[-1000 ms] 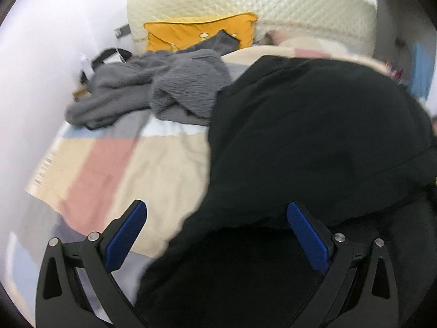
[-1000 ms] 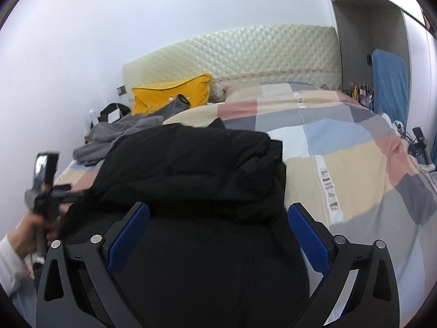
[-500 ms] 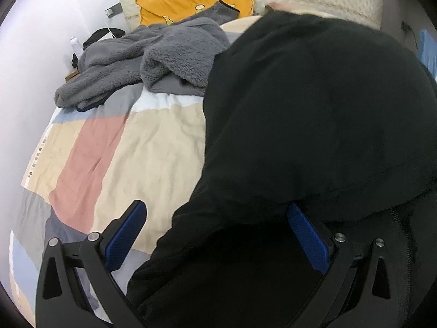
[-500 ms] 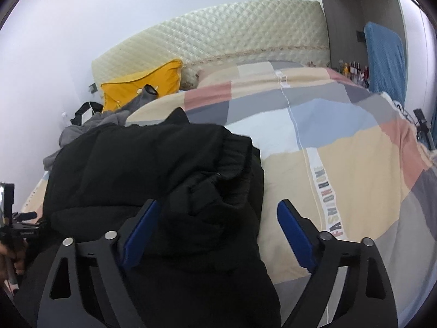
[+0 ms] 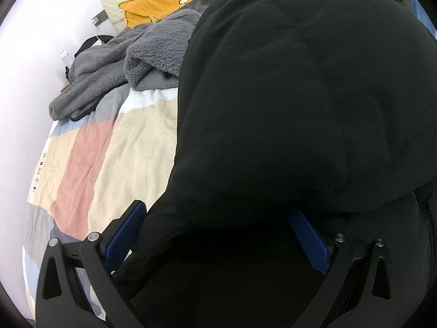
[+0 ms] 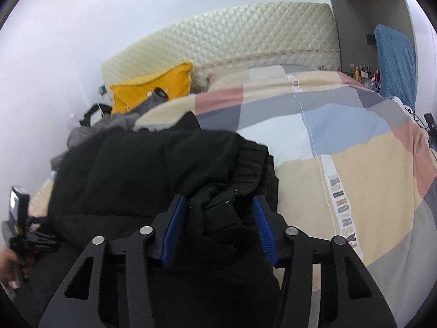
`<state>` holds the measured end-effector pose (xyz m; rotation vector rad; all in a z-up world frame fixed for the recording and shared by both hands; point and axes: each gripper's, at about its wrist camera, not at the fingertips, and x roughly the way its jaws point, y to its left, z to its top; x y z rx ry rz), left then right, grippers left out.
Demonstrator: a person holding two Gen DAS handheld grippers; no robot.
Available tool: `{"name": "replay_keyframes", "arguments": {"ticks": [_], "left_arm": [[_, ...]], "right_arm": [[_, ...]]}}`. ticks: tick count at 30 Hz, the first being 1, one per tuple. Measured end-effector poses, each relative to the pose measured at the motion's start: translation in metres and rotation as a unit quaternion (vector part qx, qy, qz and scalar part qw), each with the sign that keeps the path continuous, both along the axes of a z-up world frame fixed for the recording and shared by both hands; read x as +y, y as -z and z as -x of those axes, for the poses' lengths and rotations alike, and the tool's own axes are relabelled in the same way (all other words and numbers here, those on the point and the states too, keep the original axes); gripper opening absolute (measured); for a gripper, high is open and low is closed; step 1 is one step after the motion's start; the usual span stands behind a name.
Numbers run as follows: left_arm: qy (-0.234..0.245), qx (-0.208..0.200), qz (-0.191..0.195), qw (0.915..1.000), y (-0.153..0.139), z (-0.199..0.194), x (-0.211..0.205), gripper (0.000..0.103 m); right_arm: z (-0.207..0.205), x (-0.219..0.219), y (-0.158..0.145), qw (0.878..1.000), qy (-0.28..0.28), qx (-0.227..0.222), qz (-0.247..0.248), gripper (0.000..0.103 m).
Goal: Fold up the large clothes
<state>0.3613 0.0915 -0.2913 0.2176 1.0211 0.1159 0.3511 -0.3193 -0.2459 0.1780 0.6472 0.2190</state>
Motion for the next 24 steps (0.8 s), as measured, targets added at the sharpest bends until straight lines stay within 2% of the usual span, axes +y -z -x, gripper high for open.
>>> {"name": "replay_keyframes", "arguments": {"ticks": [6,10,14,16,20,24], "left_arm": [[-0.037,-0.029,-0.005,0.9989,-0.010,0.002,0.012,0.103],[-0.073,-0.069,0.017,0.9948,-0.027,0.004,0.029,0.103],[-0.099,-0.115,-0.006,0.9884,-0.041,0.010,0.039,0.103],[-0.113,-0.126,0.003,0.9856,-0.046,0.011,0.047,0.103],[-0.151,-0.135,0.049,0.9780,-0.052,0.012,0.068,0.103],[-0.180,-0.134,0.064,0.9724,-0.050,0.013,0.081,0.103]], "right_arm": [[0.005,-0.007,-0.001,1.000,0.001,0.006,-0.030,0.019],[0.011,0.005,-0.008,1.000,-0.016,-0.006,-0.019,0.016],[0.014,0.013,-0.010,0.999,-0.029,-0.015,-0.021,0.013],[0.016,0.015,-0.013,0.999,-0.031,-0.021,-0.025,0.013],[0.024,0.025,-0.022,0.998,-0.039,-0.034,-0.031,0.013],[0.028,0.039,-0.025,0.998,-0.050,-0.043,-0.018,0.013]]}}
